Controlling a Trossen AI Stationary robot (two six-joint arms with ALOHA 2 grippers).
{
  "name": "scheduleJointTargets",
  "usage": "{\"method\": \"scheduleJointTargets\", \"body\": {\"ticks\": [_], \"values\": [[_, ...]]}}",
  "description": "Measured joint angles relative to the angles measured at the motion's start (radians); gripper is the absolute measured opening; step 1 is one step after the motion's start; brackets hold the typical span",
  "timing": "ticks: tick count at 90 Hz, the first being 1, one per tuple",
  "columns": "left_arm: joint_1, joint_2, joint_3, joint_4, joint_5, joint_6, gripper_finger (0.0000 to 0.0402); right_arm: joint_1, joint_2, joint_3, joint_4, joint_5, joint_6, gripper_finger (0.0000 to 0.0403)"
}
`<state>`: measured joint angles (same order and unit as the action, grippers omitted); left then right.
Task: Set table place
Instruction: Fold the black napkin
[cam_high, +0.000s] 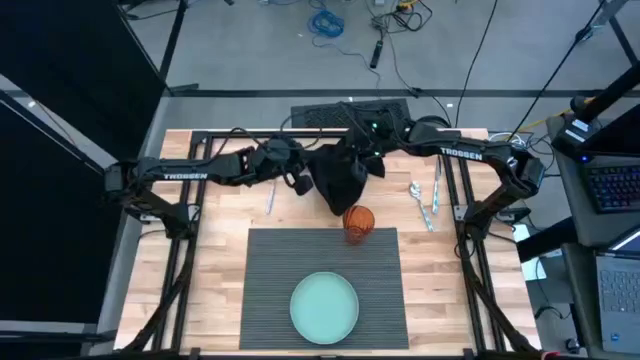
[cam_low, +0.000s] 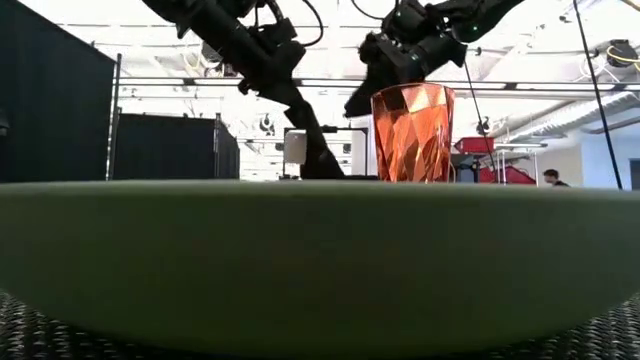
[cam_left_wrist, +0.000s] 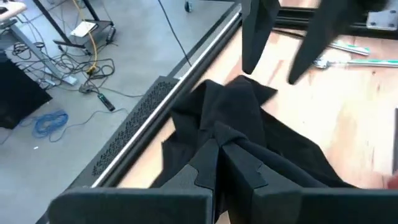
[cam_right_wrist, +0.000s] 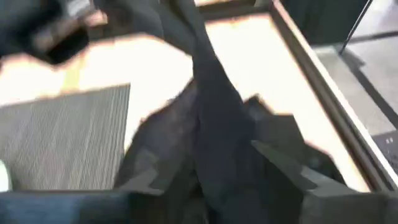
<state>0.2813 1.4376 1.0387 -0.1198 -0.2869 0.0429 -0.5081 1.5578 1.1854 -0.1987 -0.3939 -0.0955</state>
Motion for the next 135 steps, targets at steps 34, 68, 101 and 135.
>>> {"method": "scheduleJointTargets", "body": {"ticks": [34, 68, 101, 135], "values": [[0.016, 0.0, 0.126, -0.002, 0.048, 0.025, 0.0, 0.027, 0.027, 0.0, 0.023, 0.06, 0.057, 0.0229], [0.045, 0.0, 0.179, -0.002, 0.073, 0.023, 0.0, 0.042, 0.048, 0.0, 0.032, 0.178, 0.057, 0.0217], [0.045, 0.0, 0.179, -0.003, 0.093, 0.023, 0.0, 0.042, 0.048, 0.0, 0.041, 0.289, 0.055, 0.0217], [0.045, 0.0, 0.188, 0.064, 0.108, 0.023, 0.0, 0.054, 0.048, 0.0, 0.04, 0.492, 0.086, 0.0217]]}}
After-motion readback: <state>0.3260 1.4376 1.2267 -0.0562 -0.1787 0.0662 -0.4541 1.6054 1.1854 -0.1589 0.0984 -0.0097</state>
